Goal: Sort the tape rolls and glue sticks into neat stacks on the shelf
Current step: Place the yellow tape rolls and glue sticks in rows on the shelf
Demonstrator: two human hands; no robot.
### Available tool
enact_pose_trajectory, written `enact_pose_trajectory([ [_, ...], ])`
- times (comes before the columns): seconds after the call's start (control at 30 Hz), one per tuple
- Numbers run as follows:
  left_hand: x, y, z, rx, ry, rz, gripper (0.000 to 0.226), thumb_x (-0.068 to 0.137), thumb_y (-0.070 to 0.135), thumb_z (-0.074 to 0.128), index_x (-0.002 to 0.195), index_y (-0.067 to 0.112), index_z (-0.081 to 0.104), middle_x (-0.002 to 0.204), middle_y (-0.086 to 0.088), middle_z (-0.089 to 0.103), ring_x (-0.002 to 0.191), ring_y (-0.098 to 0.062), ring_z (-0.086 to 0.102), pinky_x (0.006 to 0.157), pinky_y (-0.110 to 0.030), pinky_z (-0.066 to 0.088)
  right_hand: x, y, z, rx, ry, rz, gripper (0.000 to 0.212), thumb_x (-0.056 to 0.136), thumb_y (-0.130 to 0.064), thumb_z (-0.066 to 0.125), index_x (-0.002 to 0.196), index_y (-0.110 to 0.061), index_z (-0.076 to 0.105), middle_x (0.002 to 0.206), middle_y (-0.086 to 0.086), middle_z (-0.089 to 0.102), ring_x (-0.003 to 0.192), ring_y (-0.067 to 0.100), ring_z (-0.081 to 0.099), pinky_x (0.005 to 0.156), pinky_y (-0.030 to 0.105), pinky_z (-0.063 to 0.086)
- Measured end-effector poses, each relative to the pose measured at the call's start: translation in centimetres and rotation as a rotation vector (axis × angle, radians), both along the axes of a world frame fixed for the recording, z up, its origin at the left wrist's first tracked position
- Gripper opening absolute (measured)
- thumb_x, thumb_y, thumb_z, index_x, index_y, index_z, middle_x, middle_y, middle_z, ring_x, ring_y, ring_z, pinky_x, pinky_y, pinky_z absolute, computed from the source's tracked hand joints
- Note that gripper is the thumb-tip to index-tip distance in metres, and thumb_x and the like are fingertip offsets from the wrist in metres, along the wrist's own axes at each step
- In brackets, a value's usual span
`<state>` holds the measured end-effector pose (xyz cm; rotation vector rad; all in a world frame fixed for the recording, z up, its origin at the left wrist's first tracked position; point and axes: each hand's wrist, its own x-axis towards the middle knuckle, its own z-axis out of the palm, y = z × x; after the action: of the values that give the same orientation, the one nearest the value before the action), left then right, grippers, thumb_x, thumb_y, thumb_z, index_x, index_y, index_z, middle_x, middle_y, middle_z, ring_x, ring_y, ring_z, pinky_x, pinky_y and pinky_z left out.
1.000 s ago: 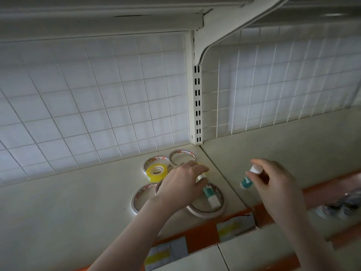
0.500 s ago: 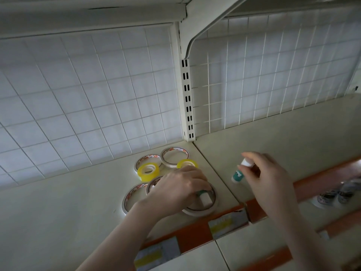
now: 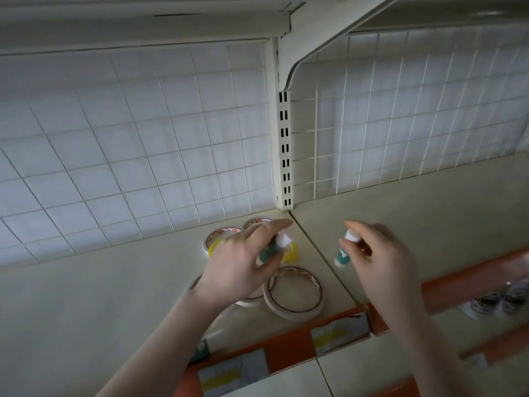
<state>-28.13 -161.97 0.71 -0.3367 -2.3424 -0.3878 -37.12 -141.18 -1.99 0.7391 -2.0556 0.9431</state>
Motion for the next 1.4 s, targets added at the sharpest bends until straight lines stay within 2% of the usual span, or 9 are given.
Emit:
enact_pose_trajectory([
  [0.27,5.1,-5.2,0.8,0.234,0.038,0.279,0.037,0.075,0.038,0.052,0.111,0.039,0.046,0.091,0.021,0.059,0.073,-0.006,0.061,0.062,-0.032,0.055,1.7,-6.5,1.6,-0.068,0.074,0.159,0.028,0.072,-0.002,0.078,0.098,-0.004,0.070,0.081,0.008,0.066,0.065,0.027,0.063,0.056,0.035,0.052],
  [0.43,10.9,-10.3,1.2,0.352,0.060,0.468,0.039,0.078,0.020,0.069,0.102,0.038,0.044,0.084,0.023,0.058,0.079,0.001,0.060,0.062,-0.020,0.052,5.2,-12.9,2.7,-0.087,0.099,0.278,0.024,0.071,-0.006,0.078,0.093,-0.007,0.071,0.078,0.003,0.066,0.064,0.020,0.061,0.059,0.030,0.046],
  [0.63,20.8,-17.5,0.9,0.446,0.126,0.670,0.041,0.074,0.019,0.074,0.096,0.040,0.047,0.080,0.020,0.063,0.064,-0.007,0.062,0.060,-0.035,0.055,12.5,-22.1,3.8,-0.053,0.073,0.461,0.032,0.064,0.003,0.081,0.093,-0.006,0.071,0.076,0.002,0.064,0.056,0.018,0.061,0.052,0.028,0.049],
  [0.7,25.1,-19.8,0.9,0.461,0.135,0.714,0.041,0.072,0.023,0.074,0.097,0.040,0.046,0.085,0.026,0.062,0.058,-0.005,0.061,0.061,-0.033,0.053,15.8,-25.8,3.7,-0.059,0.050,0.521,0.032,0.063,0.004,0.081,0.090,-0.008,0.070,0.075,0.000,0.062,0.057,0.010,0.056,0.056,0.024,0.042],
  [0.77,29.6,-22.4,1.1,0.467,0.138,0.743,0.042,0.071,0.025,0.073,0.099,0.041,0.045,0.089,0.034,0.058,0.053,-0.003,0.060,0.061,-0.030,0.053,19.6,-29.5,3.5,-0.065,0.023,0.569,0.030,0.062,0.006,0.080,0.086,-0.009,0.069,0.072,-0.002,0.060,0.069,0.014,0.053,0.061,0.027,0.040],
  [0.93,40.9,-30.1,1.4,0.462,0.166,0.843,0.044,0.070,0.024,0.075,0.099,0.040,0.046,0.085,0.041,0.056,0.062,0.003,0.059,0.063,-0.028,0.051,29.7,-38.7,3.3,-0.069,-0.034,0.655,0.028,0.063,0.002,0.082,0.084,-0.010,0.069,0.071,0.000,0.061,0.078,0.017,0.051,0.064,0.030,0.038],
  [1.1,49.9,-37.2,2.0,0.465,0.161,0.908,0.049,0.070,0.015,0.077,0.096,0.041,0.045,0.079,0.026,0.062,0.078,0.010,0.058,0.066,-0.023,0.048,37.5,-46.4,3.8,-0.015,-0.049,0.686,0.030,0.063,-0.002,0.083,0.089,-0.011,0.070,0.074,-0.002,0.063,0.060,0.013,0.057,0.061,0.023,0.035],
  [1.17,52.5,-39.7,2.2,0.462,0.157,0.935,0.049,0.070,0.014,0.078,0.096,0.039,0.045,0.073,0.024,0.060,0.079,0.009,0.058,0.067,-0.025,0.050,39.7,-49.1,4.3,-0.005,-0.059,0.694,0.032,0.063,-0.002,0.083,0.091,-0.011,0.071,0.075,0.000,0.066,0.061,0.022,0.063,0.060,0.022,0.035],
  [1.4,58.4,-48.4,1.3,0.443,0.183,1.022,0.047,0.068,0.017,0.080,0.092,0.039,0.046,0.072,0.026,0.058,0.069,0.008,0.059,0.064,-0.025,0.050,44.4,-59.1,5.7,0.092,-0.193,0.795,0.021,0.074,-0.008,0.075,0.094,-0.014,0.070,0.079,-0.011,0.061,0.065,0.017,0.059,0.066,0.029,0.045],
])
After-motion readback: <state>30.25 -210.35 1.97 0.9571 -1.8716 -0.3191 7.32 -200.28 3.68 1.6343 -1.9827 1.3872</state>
